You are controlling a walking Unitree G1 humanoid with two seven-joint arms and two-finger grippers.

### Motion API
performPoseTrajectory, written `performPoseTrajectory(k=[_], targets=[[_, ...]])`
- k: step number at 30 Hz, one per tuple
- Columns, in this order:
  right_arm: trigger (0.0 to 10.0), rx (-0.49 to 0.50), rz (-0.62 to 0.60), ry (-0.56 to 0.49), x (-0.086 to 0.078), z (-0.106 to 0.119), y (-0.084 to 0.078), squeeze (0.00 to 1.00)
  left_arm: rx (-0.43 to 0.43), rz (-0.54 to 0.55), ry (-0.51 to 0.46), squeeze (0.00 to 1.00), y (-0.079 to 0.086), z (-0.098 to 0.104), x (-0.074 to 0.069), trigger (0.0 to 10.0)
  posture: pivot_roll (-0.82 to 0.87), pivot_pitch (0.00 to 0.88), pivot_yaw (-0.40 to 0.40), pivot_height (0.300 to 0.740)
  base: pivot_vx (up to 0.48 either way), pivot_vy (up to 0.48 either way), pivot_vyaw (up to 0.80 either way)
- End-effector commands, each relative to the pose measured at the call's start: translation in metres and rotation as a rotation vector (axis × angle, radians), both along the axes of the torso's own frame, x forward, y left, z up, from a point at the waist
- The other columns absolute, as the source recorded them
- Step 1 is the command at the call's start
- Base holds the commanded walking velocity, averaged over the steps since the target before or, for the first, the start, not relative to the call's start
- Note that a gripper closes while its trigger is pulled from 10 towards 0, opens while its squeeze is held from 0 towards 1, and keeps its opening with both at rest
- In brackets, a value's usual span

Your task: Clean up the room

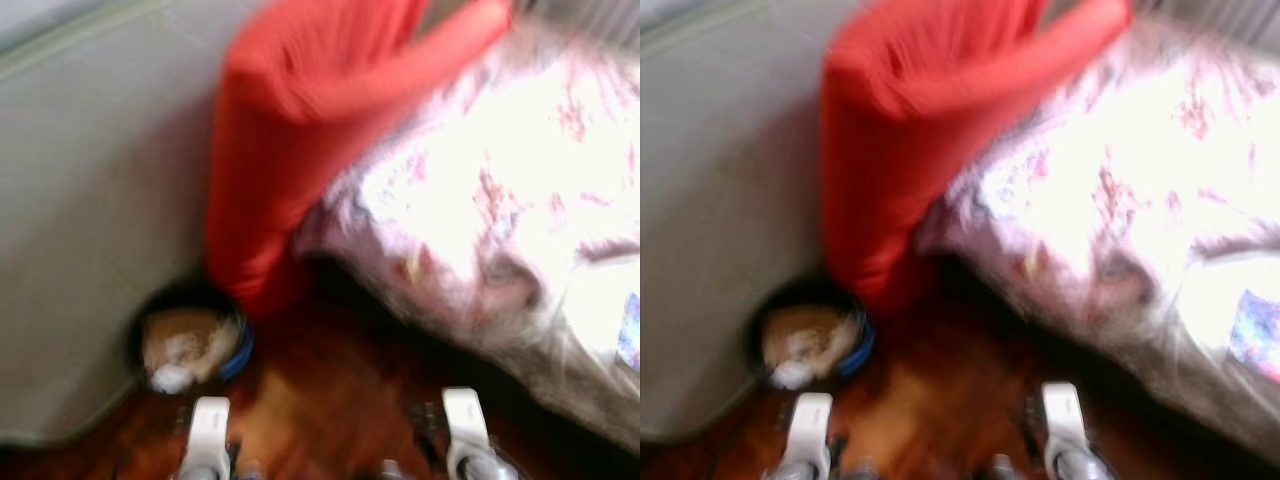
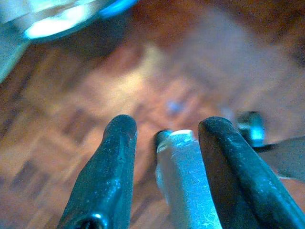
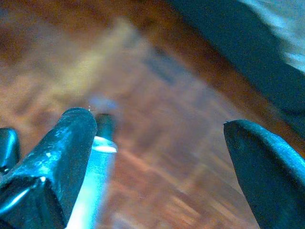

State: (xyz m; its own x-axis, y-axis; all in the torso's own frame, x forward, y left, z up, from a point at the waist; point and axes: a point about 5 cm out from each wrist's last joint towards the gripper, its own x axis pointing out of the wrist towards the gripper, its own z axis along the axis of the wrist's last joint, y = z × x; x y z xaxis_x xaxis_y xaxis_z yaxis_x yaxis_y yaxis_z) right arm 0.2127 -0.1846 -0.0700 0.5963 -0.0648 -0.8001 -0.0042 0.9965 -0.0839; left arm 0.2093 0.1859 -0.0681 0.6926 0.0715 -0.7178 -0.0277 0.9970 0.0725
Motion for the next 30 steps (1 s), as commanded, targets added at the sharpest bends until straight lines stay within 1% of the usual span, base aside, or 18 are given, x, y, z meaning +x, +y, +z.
performPoseTrajectory(k=[1, 2, 19, 30], targets=[[10.0, 0.021, -0.002, 0.044, -0.0121, -0.0077, 0.0072, 0.00, 0.019, 0.012, 0.066, 0.00, 0.0102, -0.0091, -0.0181, 10.0, 0.03, 0.194, -0.024, 0.740, 0.000, -0.386, -0.77], [10.0, 0.023, -0.003, 0.042, -0.0121, -0.0077, 0.0073, 0.00, 0.019, 0.012, 0.066, 0.00, 0.0103, -0.0091, -0.0182, 10.0, 0.03, 0.193, -0.024, 0.740, 0.000, -0.390, -0.77], [10.0, 0.043, 0.002, 0.037, -0.0119, -0.0077, 0.0095, 0.00, 0.022, -0.001, 0.073, 0.00, 0.0107, -0.0096, -0.0191, 10.0, 0.03, 0.178, -0.018, 0.740, 0.000, -0.385, 0.00], [10.0, 0.035, 0.012, 0.039, -0.0110, -0.0072, 0.0093, 0.00, 0.023, 0.004, 0.075, 0.00, 0.0123, -0.0097, -0.0195, 10.0, 0.02, 0.196, -0.017, 0.740, 0.000, -0.386, 0.00]])
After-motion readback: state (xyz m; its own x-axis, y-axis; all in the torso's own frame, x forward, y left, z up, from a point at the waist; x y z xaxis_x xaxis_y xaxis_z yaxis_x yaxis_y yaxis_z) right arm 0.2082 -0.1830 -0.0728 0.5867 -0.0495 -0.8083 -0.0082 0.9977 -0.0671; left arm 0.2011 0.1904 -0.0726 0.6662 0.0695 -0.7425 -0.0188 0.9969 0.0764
